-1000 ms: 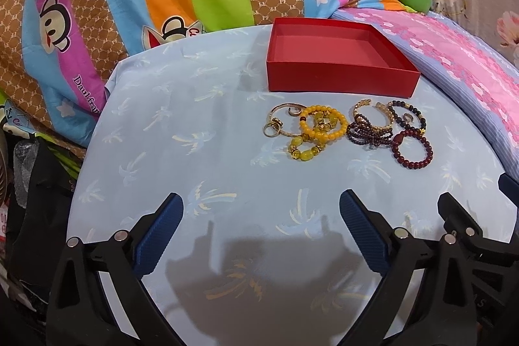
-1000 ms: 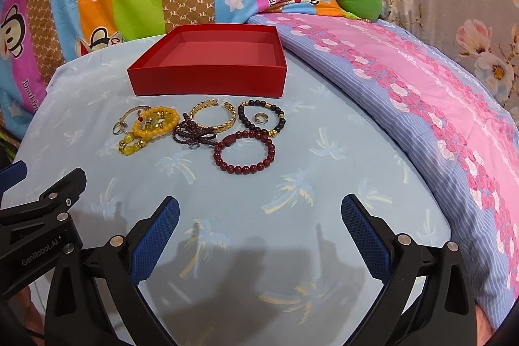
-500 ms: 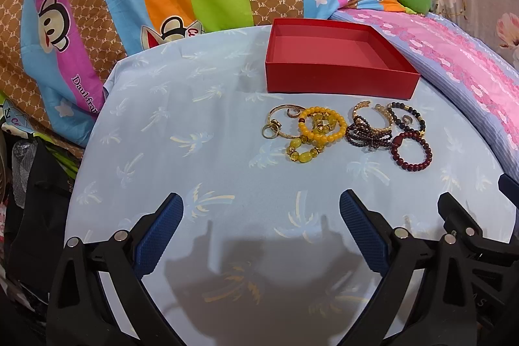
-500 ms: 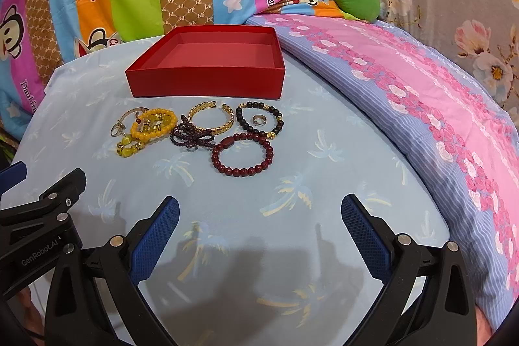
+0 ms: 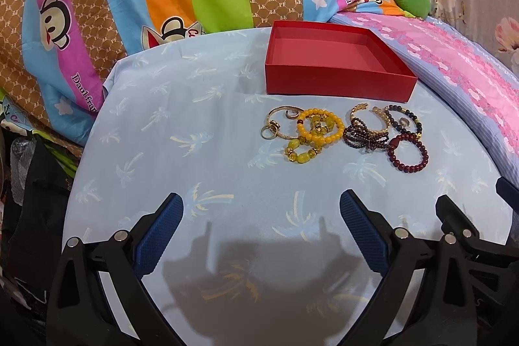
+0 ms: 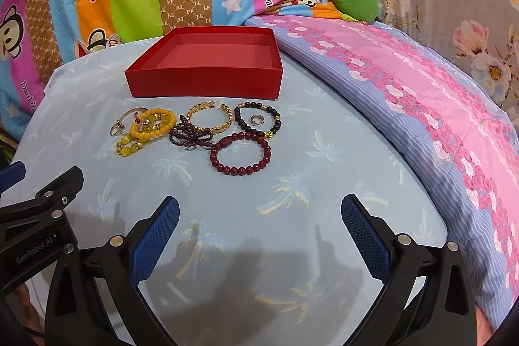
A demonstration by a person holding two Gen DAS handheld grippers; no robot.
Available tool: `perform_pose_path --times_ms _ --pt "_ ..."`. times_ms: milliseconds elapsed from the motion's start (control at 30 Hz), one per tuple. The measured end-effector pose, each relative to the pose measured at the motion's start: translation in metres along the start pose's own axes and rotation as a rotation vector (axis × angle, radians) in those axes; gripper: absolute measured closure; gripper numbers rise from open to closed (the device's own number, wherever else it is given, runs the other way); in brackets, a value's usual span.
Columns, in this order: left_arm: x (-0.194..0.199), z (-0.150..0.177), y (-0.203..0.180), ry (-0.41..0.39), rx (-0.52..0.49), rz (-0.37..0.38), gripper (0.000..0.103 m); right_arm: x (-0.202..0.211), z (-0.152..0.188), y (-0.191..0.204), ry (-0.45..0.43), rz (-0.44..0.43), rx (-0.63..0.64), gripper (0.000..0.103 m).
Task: Organize jewelry
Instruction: 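Grasp the yellow amber bracelet with the left tool while the right tool grasps the dark red bead bracelet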
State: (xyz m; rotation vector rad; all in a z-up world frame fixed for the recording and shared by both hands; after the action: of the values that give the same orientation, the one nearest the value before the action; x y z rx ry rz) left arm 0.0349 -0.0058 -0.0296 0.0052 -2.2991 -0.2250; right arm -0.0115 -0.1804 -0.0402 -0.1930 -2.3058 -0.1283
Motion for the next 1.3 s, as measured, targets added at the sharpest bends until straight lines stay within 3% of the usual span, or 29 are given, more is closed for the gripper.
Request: perform_pose_path --times_ms 500,767,1167,1300 --pt "-0.02 -0.001 0.021 0.028 0.047 0.001 0.01 -0.019 -0.003 -0.015 0.015 -0.002 -0.035 0.007" --pt "-0.039 -0.013 0.012 0.037 0.042 0.008 0.01 -0.043 -0.015 -0.019 0.03 -0.006 -0.036 0.007" --pt "-0.061 -0.026 0.001 0.05 0.038 0.024 0.01 -0.078 -0.03 -0.026 0.064 -0.016 -0.081 0.022" --pt "-0.068 -0.027 -0.001 0.057 0.037 0.03 0.01 -0.092 -0.03 -0.025 0.095 -0.026 -0.088 0.039"
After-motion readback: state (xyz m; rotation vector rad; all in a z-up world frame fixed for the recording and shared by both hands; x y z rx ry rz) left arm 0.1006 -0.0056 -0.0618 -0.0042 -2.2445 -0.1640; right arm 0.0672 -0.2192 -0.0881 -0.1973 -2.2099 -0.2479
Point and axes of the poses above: each gripper's, at about its wrist camera, not at the fingertips, and x roughly against the way its jaws point, y to its left, z to its underside, the point moved 5 cm from there along -x, roughly the way its jaws point, and after that the axes turned 8 degrees about -z, right-handed, at the moved point
